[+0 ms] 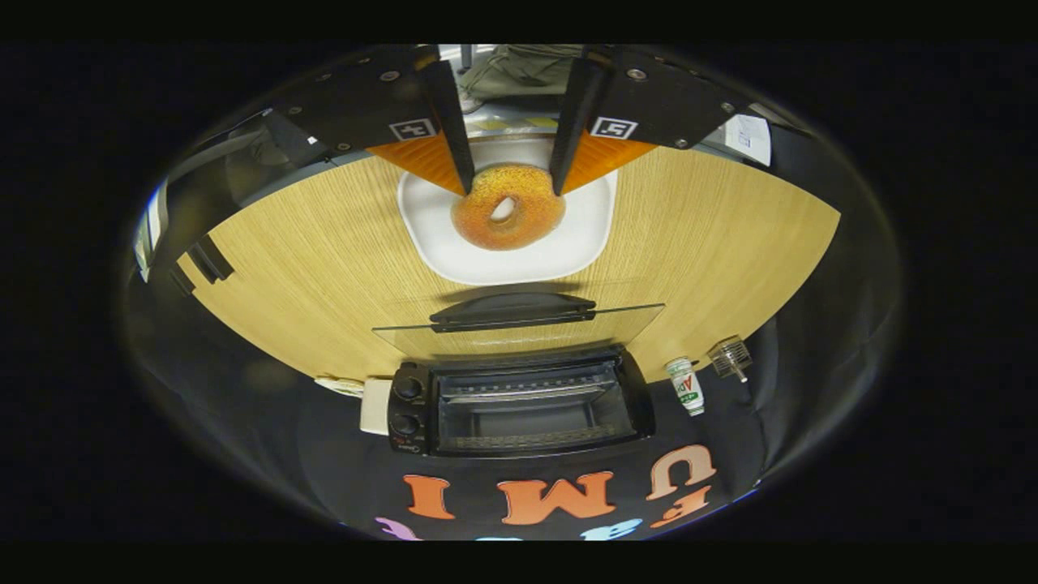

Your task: Open the toaster oven, put the food inside, and close the toaster oven door.

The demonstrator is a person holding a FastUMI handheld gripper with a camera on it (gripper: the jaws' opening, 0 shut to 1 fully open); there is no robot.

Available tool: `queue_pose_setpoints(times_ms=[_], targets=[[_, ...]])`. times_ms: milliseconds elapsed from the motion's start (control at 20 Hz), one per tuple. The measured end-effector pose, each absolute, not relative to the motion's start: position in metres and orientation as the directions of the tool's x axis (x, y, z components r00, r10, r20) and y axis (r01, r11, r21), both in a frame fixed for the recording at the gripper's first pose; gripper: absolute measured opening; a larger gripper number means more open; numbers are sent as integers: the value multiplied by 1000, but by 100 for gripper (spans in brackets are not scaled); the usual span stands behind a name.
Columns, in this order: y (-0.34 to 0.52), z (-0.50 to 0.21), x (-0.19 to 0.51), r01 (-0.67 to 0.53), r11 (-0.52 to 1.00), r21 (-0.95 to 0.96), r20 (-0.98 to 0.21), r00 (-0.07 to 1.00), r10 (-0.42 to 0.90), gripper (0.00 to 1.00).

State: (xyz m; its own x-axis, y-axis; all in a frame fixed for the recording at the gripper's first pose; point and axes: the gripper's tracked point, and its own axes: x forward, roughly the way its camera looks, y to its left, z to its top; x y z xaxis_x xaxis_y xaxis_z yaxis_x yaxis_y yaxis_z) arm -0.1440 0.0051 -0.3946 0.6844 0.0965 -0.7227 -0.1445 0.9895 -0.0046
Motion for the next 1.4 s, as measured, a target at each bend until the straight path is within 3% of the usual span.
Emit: queue_pose_setpoints(times_ms=[200, 1000, 1400], targets=[[6, -369, -132, -149, 989, -2, -690, 716, 106, 48], [33, -271, -3, -216, 975, -46, -525, 836, 160, 47], [64, -282, 61, -182, 972, 152, -519, 822, 235, 48]])
